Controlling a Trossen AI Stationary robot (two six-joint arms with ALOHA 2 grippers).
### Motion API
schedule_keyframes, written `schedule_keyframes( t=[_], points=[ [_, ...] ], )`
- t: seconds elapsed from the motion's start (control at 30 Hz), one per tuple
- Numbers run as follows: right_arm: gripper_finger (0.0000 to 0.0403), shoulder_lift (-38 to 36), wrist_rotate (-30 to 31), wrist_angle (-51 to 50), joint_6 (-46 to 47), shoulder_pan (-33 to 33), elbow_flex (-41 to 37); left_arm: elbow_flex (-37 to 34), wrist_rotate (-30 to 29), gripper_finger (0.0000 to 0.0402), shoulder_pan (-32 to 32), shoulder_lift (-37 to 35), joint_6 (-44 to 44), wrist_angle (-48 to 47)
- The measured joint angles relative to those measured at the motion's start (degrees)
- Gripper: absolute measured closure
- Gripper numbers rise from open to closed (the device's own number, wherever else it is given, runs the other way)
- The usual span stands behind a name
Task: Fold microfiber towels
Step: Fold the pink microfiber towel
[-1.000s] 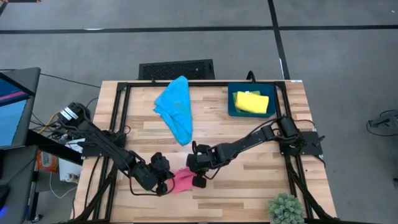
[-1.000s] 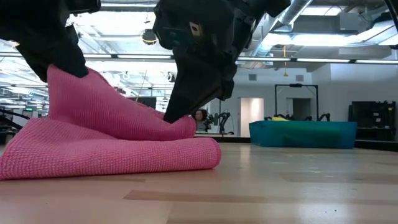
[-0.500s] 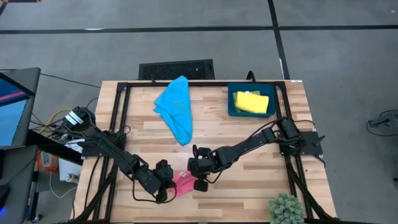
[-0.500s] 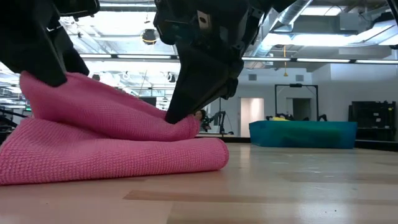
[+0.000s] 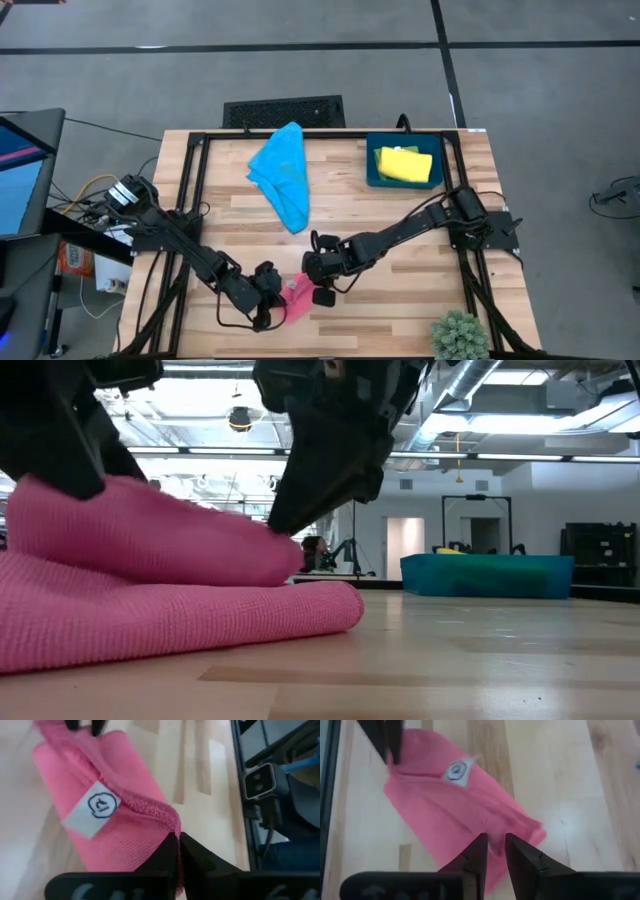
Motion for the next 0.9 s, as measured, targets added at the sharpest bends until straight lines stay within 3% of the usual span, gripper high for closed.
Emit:
schedule_keyframes(
  t=[0.23,0.5,0.9],
  points=[
    [0.0310,-2.4,1.5,-1.7,0.2,-0.2,-0.1,1.2,3.1,0.0401,0.0,4.6,0.0,4.2],
    [0.0310,-2.3,1.4,4.5,1.8,1.6,0.0,5.4,5.6,0.0401,-0.3,9.0,2.9,4.4],
    [0.0310,-0.9,6.5,6.9,3.8,6.3,0.0,5.6,6.1,0.0401,-0.3,9.1,5.7,8.0]
  ],
)
